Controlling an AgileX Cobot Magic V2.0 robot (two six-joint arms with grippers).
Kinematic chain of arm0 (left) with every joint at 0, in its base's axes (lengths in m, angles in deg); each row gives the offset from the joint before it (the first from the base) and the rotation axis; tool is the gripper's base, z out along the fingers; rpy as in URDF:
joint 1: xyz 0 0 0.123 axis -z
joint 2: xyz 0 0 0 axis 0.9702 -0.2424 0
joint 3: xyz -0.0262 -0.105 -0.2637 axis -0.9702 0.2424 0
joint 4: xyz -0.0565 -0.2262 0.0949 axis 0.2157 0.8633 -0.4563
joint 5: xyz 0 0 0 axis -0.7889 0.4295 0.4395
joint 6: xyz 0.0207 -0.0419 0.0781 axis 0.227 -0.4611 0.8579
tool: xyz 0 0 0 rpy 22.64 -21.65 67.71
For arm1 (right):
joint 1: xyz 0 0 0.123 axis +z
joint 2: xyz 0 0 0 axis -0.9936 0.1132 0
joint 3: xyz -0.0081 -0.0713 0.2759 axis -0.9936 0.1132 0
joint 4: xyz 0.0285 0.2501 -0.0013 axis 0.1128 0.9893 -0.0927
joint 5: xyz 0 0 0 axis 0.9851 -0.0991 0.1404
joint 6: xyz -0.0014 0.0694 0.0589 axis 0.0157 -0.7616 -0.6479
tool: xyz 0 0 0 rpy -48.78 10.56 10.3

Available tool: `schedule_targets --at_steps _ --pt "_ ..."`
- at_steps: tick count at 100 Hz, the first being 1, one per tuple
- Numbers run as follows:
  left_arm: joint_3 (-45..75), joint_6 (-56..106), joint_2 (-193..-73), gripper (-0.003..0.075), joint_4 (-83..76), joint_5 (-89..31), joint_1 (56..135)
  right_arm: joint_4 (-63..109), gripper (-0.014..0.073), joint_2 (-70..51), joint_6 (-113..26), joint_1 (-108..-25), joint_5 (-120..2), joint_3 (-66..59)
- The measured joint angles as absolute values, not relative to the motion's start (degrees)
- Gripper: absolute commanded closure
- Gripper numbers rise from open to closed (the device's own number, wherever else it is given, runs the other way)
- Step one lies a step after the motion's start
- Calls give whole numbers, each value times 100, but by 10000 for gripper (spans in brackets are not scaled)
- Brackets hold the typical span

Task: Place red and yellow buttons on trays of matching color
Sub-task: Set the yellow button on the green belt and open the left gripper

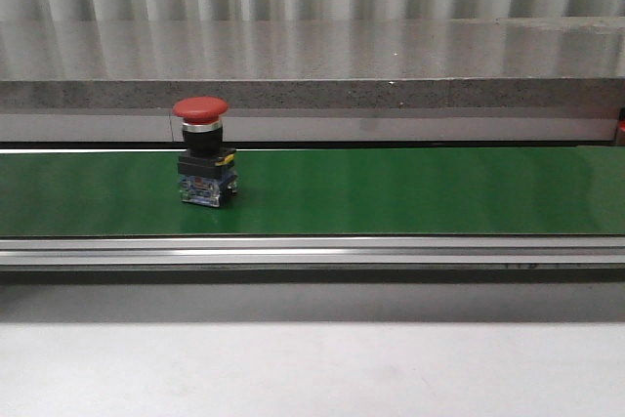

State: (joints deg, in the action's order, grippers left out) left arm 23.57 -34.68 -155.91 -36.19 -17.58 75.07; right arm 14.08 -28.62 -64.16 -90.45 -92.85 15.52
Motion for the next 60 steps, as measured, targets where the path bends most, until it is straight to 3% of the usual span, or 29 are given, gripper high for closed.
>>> schedule_targets --at_steps 33,60 --pt "2067 -3193 -15416 63 -3619 -1457 7820 1408 661 -2862 -6416 -9045 -9285 1552" --pt "2067 -2910 -14237 63 -3619 -1136 7820 1408 661 -2862 -6416 -9045 -9285 1552"
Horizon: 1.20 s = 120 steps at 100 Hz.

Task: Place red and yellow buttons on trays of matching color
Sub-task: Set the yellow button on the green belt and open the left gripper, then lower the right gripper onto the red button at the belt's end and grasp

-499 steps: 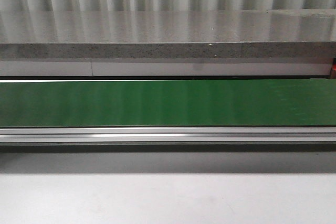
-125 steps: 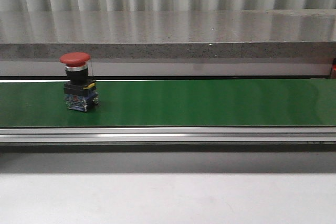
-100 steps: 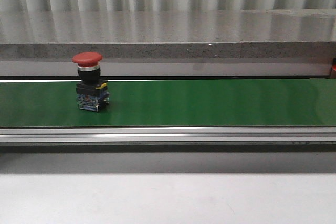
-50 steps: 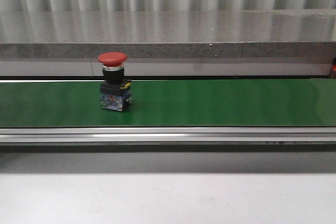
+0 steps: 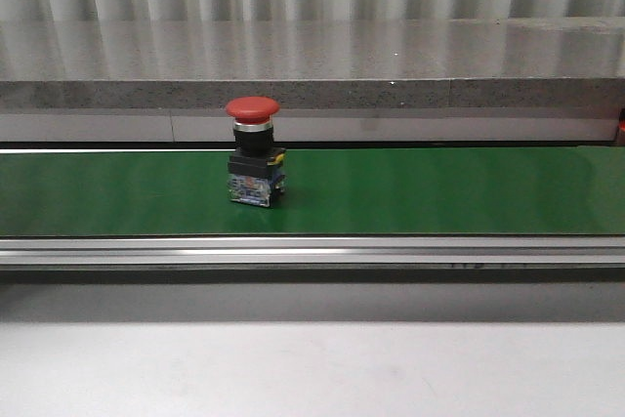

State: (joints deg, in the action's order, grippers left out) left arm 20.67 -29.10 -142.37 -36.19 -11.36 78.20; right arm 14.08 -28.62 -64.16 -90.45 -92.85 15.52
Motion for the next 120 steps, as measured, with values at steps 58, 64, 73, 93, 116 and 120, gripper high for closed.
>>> schedule_targets --at_steps 58,64,73,93,116,120 --pt "3578 -2568 -10908 502 -3467 -706 7820 1408 661 -2862 -6416 -9045 -9285 1552" --pt "3746 -2568 -10751 604 -3467 -706 7820 1408 661 -2862 -6416 -9045 -9285 1552" --pt "3930 -2557 -10633 742 -3467 -706 7820 1408 661 -2862 -6416 -9045 -9285 1552" --pt "4138 -2557 -10608 740 -3467 -706 7820 1408 661 -2862 -6416 -9045 -9285 1552" --pt "4159 -2557 -10608 740 -3467 -705 7820 1408 361 -2862 -6416 -9045 -9324 1552" --pt "4159 -2557 -10608 740 -3467 -705 7820 1408 244 -2862 -6416 -9045 -9365 1552"
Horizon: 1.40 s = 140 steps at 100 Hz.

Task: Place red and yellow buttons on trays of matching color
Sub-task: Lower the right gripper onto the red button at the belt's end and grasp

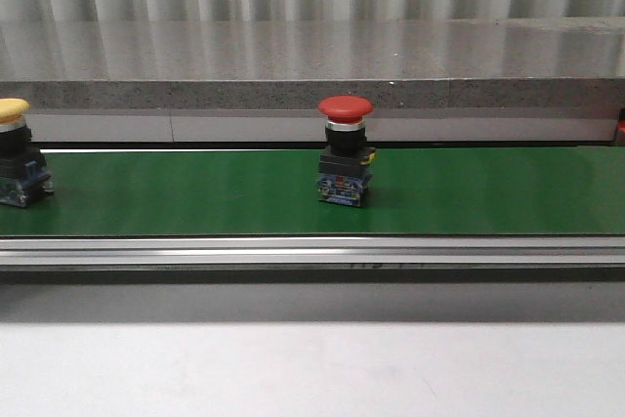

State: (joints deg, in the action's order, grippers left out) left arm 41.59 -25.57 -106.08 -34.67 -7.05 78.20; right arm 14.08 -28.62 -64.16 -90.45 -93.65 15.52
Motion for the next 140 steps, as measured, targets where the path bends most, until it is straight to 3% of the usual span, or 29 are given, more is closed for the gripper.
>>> schedule_targets --at_steps 5,11,24,44,100,128,133,140 --pt "4159 -2557 -10608 740 -3467 -705 7820 1441 60 -2862 -6416 -9045 -9420 1552" --pt "4159 -2557 -10608 740 -3467 -705 7820 1527 -81 -2862 -6416 -9045 -9468 1552" --pt "4159 -2557 -10608 740 -3467 -705 7820 1916 -23 -2862 -6294 -8976 -9477 1552" --pt "4159 -2549 -10608 740 -3467 -705 7820 2688 -20 -2568 -5337 -8590 -9297 1526" --pt "4159 -2549 -10608 740 -3467 -705 7820 3080 -20 460 -4108 -6924 -8340 632" --pt "4159 -2549 -10608 740 -3467 -705 7820 3080 -20 1555 -4072 -6742 -7869 133" --pt "4159 -2549 -10608 740 -3467 -705 7820 3068 -4 1717 -4072 -6742 -7768 63" --pt "4159 -2549 -10608 740 -3467 -705 7820 3042 83 1886 -4072 -6742 -7677 -3"
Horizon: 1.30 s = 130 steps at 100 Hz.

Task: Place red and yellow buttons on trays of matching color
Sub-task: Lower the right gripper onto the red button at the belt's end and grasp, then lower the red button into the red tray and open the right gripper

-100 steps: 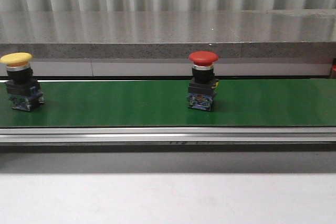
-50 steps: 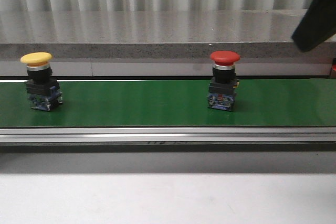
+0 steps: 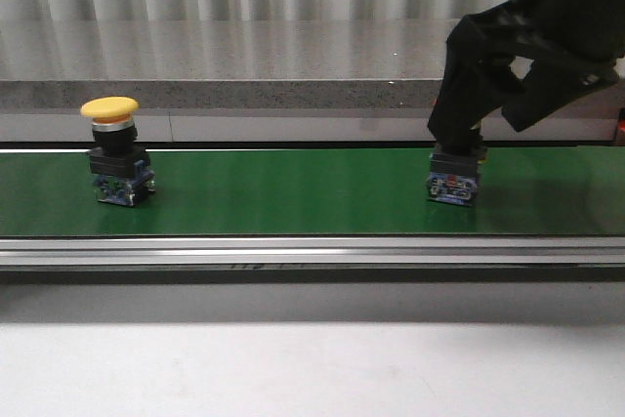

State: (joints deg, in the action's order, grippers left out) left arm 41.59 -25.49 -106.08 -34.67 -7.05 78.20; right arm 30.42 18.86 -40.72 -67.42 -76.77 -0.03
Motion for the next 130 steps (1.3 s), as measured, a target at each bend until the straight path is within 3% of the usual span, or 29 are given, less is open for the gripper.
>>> schedule_targets --at_steps 14,22,50,98,130 --pt "4159 -2549 -10608 740 -3467 -705 7820 3019 384 2040 -4069 -6742 -7581 -41" --pt "4159 -2549 -10608 740 -3467 -705 7820 3019 466 2043 -4069 -6742 -7580 -64" --pt "4159 -2549 -10608 740 -3467 -705 7820 2982 471 2032 -4060 -7211 -8248 -849" --pt "4159 -2549 -10608 740 -3467 -705 7820 3038 471 2225 -4539 -10809 -8653 -2687" --pt "4159 -2549 -10608 740 -3477 -705 7820 3199 471 3643 -4574 -11074 -8277 -3327"
